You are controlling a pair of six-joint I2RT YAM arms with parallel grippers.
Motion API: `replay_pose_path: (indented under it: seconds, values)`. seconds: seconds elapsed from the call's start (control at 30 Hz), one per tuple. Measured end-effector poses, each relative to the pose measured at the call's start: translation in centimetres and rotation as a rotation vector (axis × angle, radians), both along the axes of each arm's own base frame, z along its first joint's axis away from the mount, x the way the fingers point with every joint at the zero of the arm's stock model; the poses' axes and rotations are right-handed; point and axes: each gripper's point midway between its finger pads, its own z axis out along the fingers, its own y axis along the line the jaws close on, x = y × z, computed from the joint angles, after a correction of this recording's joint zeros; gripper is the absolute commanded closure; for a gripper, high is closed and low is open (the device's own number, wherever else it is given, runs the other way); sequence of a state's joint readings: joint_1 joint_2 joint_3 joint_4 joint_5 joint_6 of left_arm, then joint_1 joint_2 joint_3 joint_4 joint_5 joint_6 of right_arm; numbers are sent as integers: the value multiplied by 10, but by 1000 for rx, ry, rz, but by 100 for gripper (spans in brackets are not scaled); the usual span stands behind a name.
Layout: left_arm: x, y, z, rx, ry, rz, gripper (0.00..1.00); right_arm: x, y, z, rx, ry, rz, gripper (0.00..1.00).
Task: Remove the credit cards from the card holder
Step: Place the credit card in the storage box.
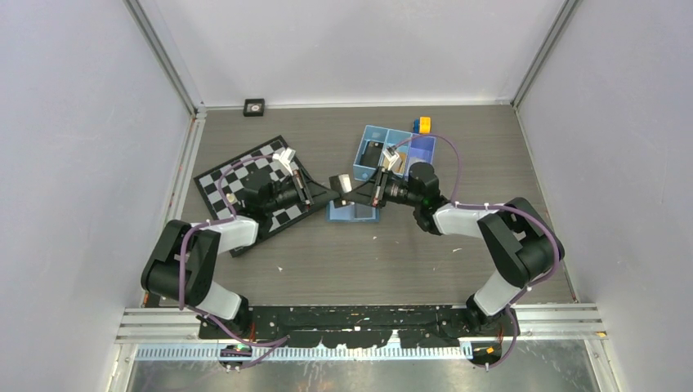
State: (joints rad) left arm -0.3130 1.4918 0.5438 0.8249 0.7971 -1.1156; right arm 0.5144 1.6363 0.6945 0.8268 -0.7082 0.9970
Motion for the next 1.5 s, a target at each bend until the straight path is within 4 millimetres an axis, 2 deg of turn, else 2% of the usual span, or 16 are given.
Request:
replay_pose_path:
  seconds: [0.17,0.4,0.6,0.73,1.0,1.2,1.37,1.43,1.5]
  values:
    - [2,4,-9,38,26,28,69,9,-8,-13,-61,25,-66,98]
    - [5,16,-9,95,13,90,69,34,-45,-29,-226,38,-255,99]
    - [8,21,-7,121,-4,127,69,73,-64,-27,-339,58,-394,99]
    - [8,22,-11,129,10,133,69,104,-68,-26,-352,71,-454,99]
    - [9,22,-11,130,11,140,70,141,-71,-61,-389,184,-510,96]
    - [10,22,-10,116,21,143,70,160,-70,-51,-366,165,-535,96]
    - [12,20,-14,103,41,143,71,172,-79,-56,-363,185,-565,95]
    - [12,20,-16,100,51,144,71,177,-82,-61,-359,201,-577,91]
    - [13,20,-18,101,54,144,71,182,-84,-66,-354,219,-586,80]
